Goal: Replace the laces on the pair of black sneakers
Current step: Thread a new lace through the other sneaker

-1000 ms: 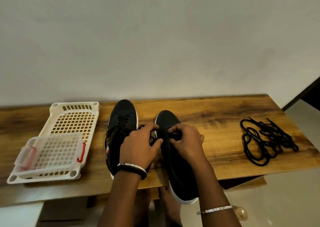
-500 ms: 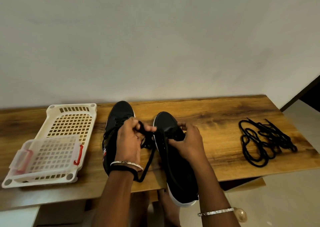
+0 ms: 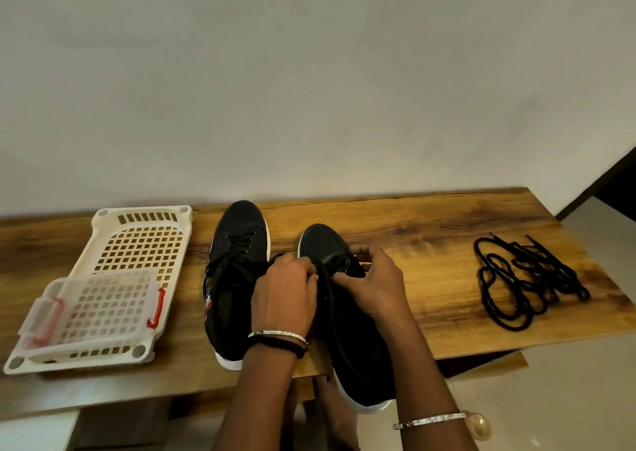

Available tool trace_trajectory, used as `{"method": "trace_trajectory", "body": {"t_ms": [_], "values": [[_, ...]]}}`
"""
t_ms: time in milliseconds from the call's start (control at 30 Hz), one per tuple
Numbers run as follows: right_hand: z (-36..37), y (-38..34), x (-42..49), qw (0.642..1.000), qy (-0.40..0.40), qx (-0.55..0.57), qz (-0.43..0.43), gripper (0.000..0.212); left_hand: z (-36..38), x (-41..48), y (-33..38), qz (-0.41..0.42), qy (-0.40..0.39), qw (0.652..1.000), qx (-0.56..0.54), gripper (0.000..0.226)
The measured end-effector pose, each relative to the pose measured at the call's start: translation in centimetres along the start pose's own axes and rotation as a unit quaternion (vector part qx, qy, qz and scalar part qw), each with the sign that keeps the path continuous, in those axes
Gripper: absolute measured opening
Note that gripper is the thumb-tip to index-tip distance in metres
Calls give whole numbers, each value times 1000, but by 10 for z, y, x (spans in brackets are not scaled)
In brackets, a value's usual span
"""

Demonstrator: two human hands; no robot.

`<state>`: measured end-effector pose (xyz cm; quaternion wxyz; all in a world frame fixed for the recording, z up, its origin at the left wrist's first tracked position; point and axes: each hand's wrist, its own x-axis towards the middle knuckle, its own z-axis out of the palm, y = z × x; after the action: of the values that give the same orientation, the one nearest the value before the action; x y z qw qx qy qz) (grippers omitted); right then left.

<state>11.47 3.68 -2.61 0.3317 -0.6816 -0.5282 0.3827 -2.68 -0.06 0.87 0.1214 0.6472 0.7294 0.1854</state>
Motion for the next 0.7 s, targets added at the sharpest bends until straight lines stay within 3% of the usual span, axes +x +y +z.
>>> {"method": "trace_trajectory", "body": {"t_ms": [300,567,700], "values": [[2,-3,-2,1000,10,15,-3,40,4,-1,10,-61,6,997,38,17],[-4,-6,-5,1000,22,16,16,12,-1,-2,7,-105,-14,994,-33,15],[-4,-6,-5,999,20,19,22,2,-5,-5,9,-87,-14,996,-8,16]]}}
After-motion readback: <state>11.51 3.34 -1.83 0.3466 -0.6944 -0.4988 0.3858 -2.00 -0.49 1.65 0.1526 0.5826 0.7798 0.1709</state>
